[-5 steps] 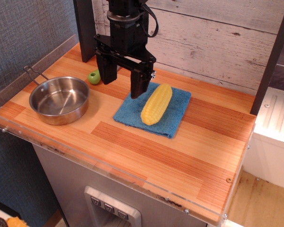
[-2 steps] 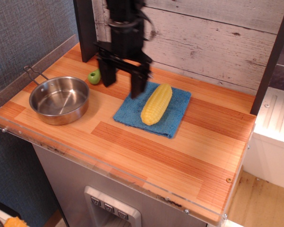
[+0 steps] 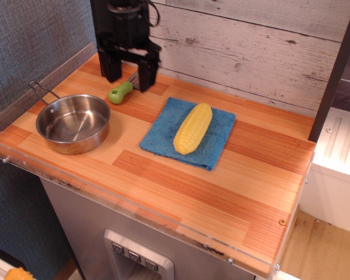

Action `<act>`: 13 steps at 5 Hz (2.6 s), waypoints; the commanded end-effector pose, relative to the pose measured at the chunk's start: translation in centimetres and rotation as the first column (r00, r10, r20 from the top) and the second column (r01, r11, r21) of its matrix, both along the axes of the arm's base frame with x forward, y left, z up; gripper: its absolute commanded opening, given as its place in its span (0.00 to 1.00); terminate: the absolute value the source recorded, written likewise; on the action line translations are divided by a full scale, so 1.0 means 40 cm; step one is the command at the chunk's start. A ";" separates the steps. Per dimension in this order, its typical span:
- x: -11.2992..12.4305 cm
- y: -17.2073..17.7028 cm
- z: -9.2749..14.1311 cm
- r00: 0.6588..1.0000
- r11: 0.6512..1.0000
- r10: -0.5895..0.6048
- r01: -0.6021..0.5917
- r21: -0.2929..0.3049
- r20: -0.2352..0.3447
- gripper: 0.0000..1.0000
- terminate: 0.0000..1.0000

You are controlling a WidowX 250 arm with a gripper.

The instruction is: Move the spatula to the right side of the table

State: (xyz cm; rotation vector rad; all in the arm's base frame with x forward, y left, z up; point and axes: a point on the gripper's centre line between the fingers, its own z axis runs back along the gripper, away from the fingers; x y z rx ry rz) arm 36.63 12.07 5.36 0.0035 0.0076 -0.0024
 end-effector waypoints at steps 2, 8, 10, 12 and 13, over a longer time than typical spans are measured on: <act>0.027 0.036 -0.043 1.000 0.997 -0.002 0.004 0.077 -0.021 1.00 0.00; -0.056 -0.095 0.147 0.958 0.998 0.053 -0.041 -0.047 0.282 0.00 0.00; -0.133 -0.334 0.090 0.966 0.982 -0.136 0.161 -0.100 0.219 0.00 0.00; -0.095 -0.582 0.012 0.967 0.983 -0.182 0.185 0.000 0.178 0.00 0.00; -0.082 -0.635 -0.011 0.987 0.997 -0.068 0.071 -0.020 0.147 0.00 0.00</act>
